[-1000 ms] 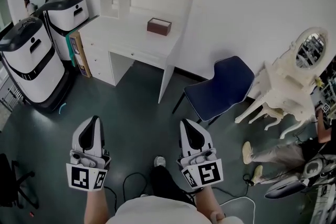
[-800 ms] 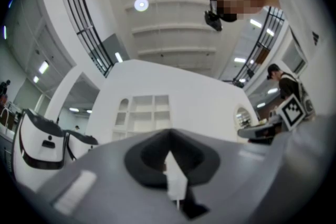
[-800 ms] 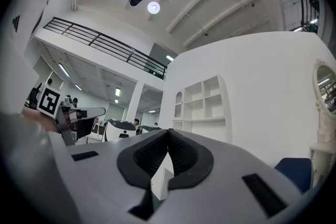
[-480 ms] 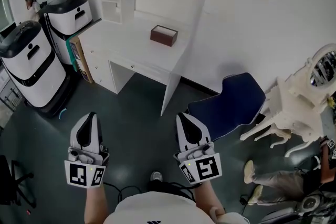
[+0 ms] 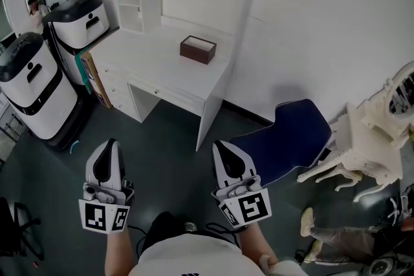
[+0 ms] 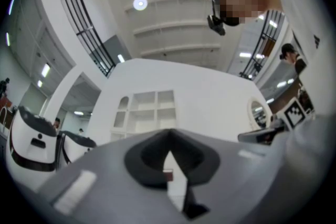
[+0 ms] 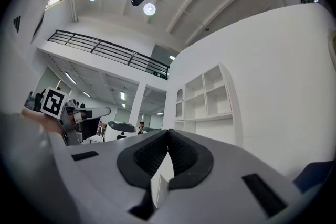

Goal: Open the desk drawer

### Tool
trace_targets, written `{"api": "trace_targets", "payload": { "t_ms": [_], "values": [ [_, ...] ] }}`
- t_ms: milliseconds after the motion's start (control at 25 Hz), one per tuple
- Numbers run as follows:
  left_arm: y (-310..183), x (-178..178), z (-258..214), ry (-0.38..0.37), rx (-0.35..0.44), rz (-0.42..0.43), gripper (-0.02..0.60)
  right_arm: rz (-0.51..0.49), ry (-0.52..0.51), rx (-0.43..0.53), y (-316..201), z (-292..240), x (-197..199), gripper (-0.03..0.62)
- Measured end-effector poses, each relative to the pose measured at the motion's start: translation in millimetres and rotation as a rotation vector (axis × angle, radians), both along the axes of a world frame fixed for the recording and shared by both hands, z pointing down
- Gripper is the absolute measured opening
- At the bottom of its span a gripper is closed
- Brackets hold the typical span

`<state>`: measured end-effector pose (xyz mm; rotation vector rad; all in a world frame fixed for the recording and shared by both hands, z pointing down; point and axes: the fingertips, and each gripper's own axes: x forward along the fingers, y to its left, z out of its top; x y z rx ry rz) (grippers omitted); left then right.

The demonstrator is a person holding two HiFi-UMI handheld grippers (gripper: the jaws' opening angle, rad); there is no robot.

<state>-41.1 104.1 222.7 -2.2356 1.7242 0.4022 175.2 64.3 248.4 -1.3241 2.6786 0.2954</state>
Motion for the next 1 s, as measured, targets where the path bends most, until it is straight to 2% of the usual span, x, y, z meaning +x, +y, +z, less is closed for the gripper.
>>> {"api": "trace_targets", "payload": {
  "t_ms": [480, 1000],
  "values": [
    [-108.8, -26.0, 7.3, -0.002, -0.027, 0.009, 0.005, 0.021, -0.001, -0.024, -111.3, 7.1, -21.0, 0.000],
    [-265.6, -102.3, 2.9, -0.012, -0.052, 0.087, 0.005, 0.099, -0.010, -0.044, -252.7, 1.3, -95.4, 0.000]
  ]
}}
